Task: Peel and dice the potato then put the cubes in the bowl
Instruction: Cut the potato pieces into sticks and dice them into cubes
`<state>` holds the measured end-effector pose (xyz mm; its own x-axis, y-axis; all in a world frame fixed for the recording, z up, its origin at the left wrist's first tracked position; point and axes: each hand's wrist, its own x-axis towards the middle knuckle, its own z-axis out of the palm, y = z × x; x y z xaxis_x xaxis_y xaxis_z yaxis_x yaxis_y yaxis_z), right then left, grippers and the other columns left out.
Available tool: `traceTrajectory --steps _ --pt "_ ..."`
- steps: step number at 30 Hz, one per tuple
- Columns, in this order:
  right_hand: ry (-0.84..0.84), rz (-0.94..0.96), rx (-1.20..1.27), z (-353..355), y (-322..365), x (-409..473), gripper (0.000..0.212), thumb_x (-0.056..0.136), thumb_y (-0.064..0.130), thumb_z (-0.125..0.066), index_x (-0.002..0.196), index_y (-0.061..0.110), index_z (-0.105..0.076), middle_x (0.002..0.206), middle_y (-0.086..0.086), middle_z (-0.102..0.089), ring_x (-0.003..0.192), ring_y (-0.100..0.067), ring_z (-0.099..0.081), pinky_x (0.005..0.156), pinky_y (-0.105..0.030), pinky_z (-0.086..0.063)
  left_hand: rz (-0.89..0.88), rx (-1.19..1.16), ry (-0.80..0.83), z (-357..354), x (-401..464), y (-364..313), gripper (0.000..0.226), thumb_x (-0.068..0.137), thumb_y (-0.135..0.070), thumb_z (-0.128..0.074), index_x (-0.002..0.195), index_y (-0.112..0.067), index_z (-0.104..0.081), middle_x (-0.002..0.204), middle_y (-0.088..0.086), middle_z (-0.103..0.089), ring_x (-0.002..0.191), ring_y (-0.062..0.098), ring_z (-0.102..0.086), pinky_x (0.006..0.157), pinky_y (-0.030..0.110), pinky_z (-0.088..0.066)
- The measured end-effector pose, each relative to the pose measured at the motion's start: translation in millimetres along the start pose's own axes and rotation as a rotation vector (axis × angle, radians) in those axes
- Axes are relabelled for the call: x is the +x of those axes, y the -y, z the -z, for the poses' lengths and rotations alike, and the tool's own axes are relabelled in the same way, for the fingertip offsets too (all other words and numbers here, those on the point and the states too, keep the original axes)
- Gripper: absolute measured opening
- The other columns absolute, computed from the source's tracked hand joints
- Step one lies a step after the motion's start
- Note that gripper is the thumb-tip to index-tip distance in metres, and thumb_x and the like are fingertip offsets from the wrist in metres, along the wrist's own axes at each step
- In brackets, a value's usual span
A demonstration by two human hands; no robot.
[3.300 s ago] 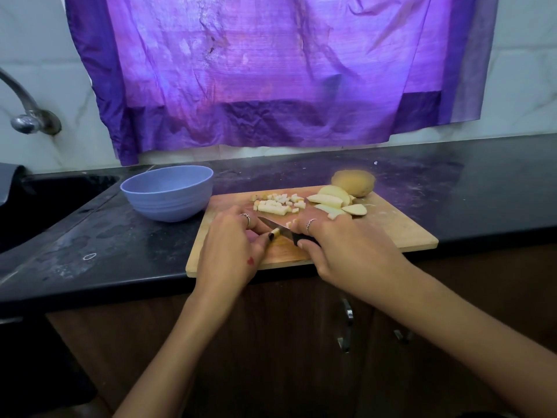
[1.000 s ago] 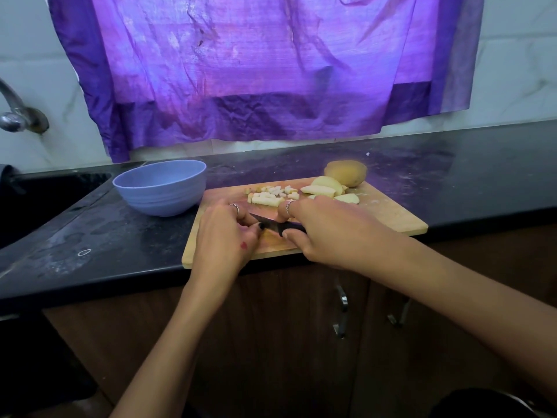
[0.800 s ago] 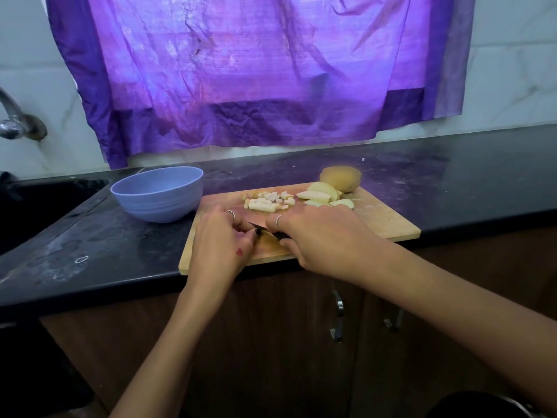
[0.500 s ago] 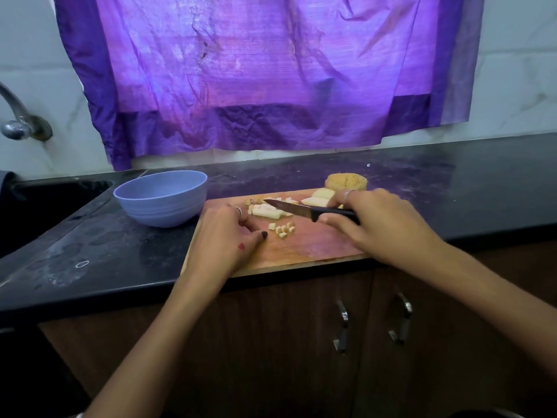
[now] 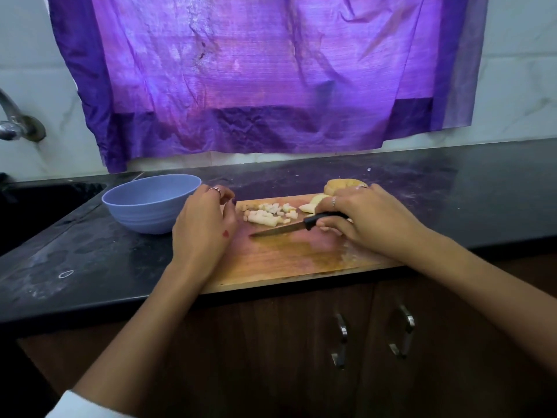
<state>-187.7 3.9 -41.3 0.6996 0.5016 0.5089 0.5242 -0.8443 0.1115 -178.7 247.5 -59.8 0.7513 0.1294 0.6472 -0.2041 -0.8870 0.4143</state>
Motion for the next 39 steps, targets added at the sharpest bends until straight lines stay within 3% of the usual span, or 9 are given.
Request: traceTrajectory --steps 8,12,15,18,24,28,33,37,39 --pt "-0.018 -0.089 -0.089 -27.0 -7.5 44.6 0.026 0.098 0.041 -0.042 0.113 0.032 -0.062 0.099 0.007 -0.062 0.102 -0.018 -0.055 0.078 -0.035 -0.032 -0.015 0.012 0.040 -2.7 -1.9 -2.2 0.021 0.096 -0.022 -0.052 0.109 -0.017 -0.068 0.110 0.002 -0.060 0.093 0.015 -0.053 0.070 0.031 -0.041" --pt "-0.028 -0.170 0.098 -25.0 -19.6 43.4 0.021 0.095 0.038 -0.051 0.106 0.027 -0.066 0.100 0.007 -0.069 0.102 -0.020 -0.058 0.079 -0.034 -0.036 0.033 0.005 0.014 0.1 -3.2 -1.7 0.022 0.096 -0.019 -0.049 0.108 -0.018 -0.068 0.111 0.000 -0.061 0.095 0.015 -0.053 0.067 0.029 -0.034" --pt "-0.047 -0.170 0.198 -11.2 -27.0 29.9 0.018 0.092 0.035 -0.058 0.104 0.026 -0.069 0.096 0.009 -0.070 0.094 -0.018 -0.061 0.087 -0.045 -0.045 0.046 0.006 0.005 1.0 -3.2 -1.0 0.023 0.097 -0.019 -0.048 0.109 -0.018 -0.068 0.110 0.000 -0.061 0.100 0.017 -0.055 0.067 0.029 -0.034" --pt "-0.003 -0.093 0.216 0.7 -31.3 10.9 0.015 0.091 0.029 -0.061 0.102 0.027 -0.071 0.081 0.015 -0.062 0.080 -0.010 -0.052 0.079 -0.039 -0.044 0.051 0.001 -0.002 1.6 -3.6 -1.8 0.023 0.096 -0.019 -0.049 0.109 -0.018 -0.068 0.110 0.000 -0.061 0.101 0.017 -0.055 0.067 0.030 -0.034" --pt "0.050 -0.070 0.231 -4.7 -34.9 4.0 0.013 0.091 0.029 -0.061 0.100 0.028 -0.071 0.090 0.009 -0.065 0.085 -0.013 -0.052 0.073 -0.036 -0.045 0.024 0.018 0.001 0.9 -5.5 -4.3 0.023 0.096 -0.020 -0.049 0.112 -0.018 -0.066 0.110 0.001 -0.060 0.097 0.017 -0.054 0.066 0.029 -0.034" --pt "-0.045 -0.206 0.269 -17.8 -35.6 20.1 0.014 0.091 0.031 -0.061 0.101 0.026 -0.070 0.092 0.010 -0.069 0.090 -0.014 -0.061 0.077 -0.038 -0.051 -0.034 -0.012 -0.006 1.3 -5.9 -7.7 0.026 0.096 -0.020 -0.052 0.119 -0.016 -0.063 0.113 0.000 -0.061 0.101 0.016 -0.057 0.072 0.028 -0.039" --pt "-0.238 -0.398 0.460 -22.4 -33.6 9.2 0.015 0.091 0.030 -0.062 0.102 0.023 -0.071 0.091 0.009 -0.071 0.089 -0.011 -0.064 0.079 -0.037 -0.052 -0.152 -0.011 -0.102 12.5 -13.8 -26.0 0.031 0.094 -0.027 -0.054 0.122 -0.016 -0.061 0.103 -0.002 -0.067 0.096 0.019 -0.062 0.080 0.041 -0.049" --pt "-0.396 -0.476 0.541 -21.0 -32.3 -5.7 0.013 0.092 0.029 -0.060 0.099 0.024 -0.069 0.090 0.008 -0.069 0.089 -0.012 -0.062 0.080 -0.039 -0.051 -0.183 0.004 0.165 3.9 -22.2 -59.0 0.041 0.091 -0.055 -0.048 0.116 -0.027 -0.066 0.104 -0.009 -0.070 0.097 0.009 -0.062 0.076 0.028 -0.044" --pt "-0.455 -0.494 0.590 -18.7 -31.3 -7.6 0.013 0.092 0.029 -0.059 0.098 0.021 -0.068 0.088 0.009 -0.068 0.087 -0.010 -0.062 0.080 -0.039 -0.052 -0.227 0.049 0.301 -6.7 -22.6 -76.1 0.052 0.087 -0.064 -0.048 0.122 -0.029 -0.064 0.112 -0.008 -0.069 0.103 0.011 -0.061 0.083 0.031 -0.048"
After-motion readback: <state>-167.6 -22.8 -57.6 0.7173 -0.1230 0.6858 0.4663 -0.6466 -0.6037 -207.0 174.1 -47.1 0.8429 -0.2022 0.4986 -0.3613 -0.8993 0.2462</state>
